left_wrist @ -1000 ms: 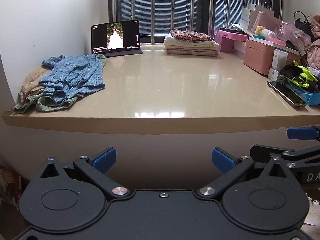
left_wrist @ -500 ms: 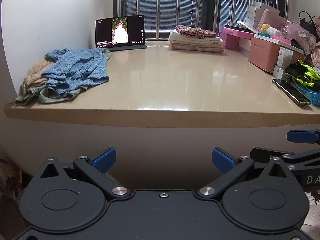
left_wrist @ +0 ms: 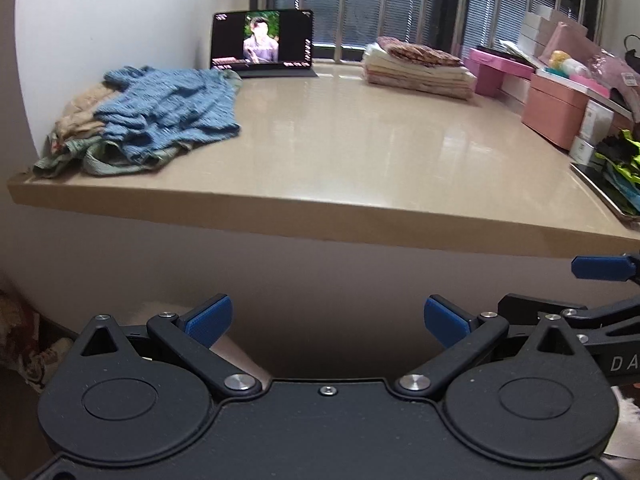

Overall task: Fold clothes
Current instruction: 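Move both grippers toward the clothes pile on the table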

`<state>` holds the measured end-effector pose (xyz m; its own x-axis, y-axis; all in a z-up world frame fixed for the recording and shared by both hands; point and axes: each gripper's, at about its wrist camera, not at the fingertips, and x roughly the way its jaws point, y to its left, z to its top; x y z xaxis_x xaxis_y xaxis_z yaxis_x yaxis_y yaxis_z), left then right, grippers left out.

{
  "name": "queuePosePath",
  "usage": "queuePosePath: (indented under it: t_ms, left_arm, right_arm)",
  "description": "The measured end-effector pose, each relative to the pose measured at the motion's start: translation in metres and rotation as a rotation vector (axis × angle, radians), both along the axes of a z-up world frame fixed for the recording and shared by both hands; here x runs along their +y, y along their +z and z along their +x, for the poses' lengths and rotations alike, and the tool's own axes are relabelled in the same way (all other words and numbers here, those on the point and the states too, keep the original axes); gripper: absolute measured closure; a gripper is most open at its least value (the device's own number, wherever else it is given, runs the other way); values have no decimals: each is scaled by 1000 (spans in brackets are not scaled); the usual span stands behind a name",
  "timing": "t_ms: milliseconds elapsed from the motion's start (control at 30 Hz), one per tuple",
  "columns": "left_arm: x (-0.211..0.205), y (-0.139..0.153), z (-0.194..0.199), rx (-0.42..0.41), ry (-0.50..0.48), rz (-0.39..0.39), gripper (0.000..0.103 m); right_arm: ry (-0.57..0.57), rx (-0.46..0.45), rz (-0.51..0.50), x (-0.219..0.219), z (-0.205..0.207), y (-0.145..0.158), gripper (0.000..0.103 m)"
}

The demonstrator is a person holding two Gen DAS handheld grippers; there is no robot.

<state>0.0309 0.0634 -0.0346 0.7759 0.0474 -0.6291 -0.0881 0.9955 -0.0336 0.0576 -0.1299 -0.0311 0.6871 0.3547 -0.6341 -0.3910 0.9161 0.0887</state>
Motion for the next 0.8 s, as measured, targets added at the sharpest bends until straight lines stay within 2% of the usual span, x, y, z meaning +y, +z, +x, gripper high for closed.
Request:
queuePosePath:
  t_ms: [433,800]
  left_arm:
    - [67,8,26,-77,172,-15,0]
    - [141,4,30,-97,327,-115,0]
  right_arm:
    - [176,-67,-29,73,53,14,1]
    - [322,-117,-69,153,89,28,1]
